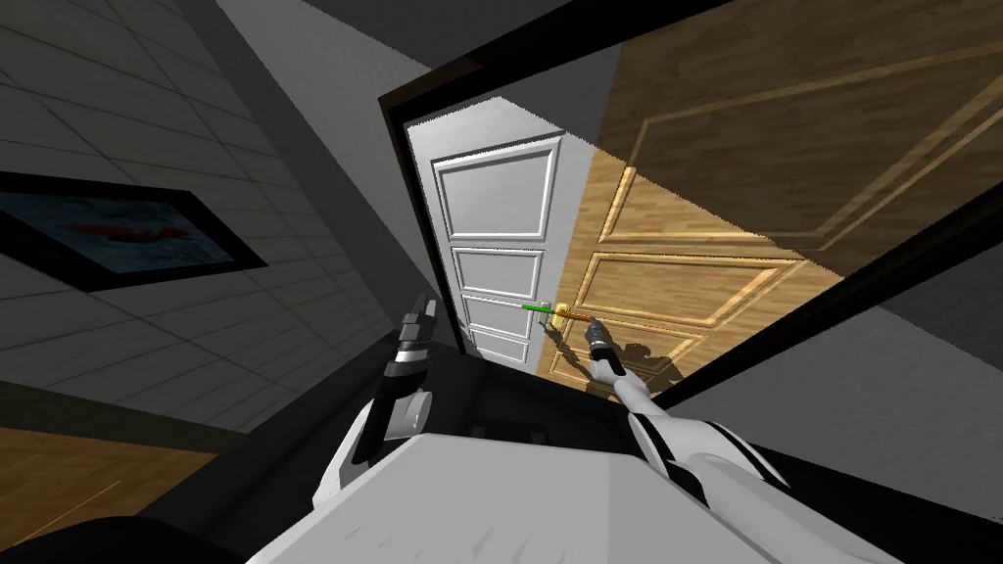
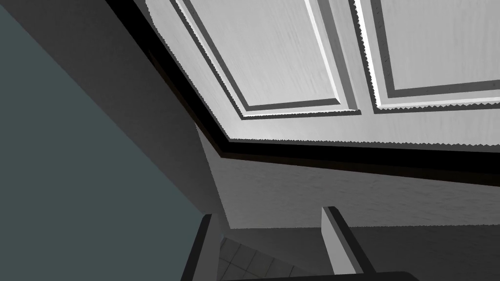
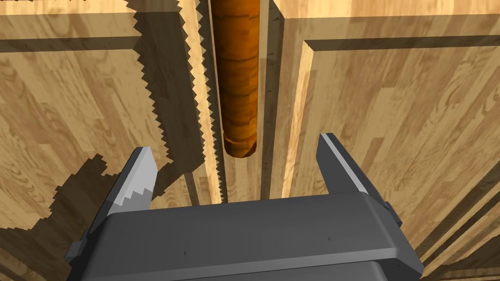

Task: Pull the door open

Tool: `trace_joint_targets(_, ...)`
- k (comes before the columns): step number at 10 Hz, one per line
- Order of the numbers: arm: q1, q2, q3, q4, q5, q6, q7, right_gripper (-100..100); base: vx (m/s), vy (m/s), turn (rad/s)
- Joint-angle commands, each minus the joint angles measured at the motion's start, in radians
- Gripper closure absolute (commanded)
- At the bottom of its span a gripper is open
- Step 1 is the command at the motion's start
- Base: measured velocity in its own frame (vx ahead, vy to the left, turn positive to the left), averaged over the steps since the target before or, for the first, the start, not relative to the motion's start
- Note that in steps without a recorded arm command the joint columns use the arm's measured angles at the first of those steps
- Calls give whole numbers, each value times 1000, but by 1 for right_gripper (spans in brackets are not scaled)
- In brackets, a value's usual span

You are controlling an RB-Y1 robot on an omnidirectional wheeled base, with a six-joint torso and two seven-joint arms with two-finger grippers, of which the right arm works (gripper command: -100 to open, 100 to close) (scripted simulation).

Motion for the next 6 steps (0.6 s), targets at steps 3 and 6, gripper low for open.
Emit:
trace_joint_targets(3, 3, -3, 14, -20, 2, 0, -24, -100, 178, 29, 195)
trace_joint_targets(6, -1, -4, 15, -11, 3, -6, -27, 100, 20, 21, -11)
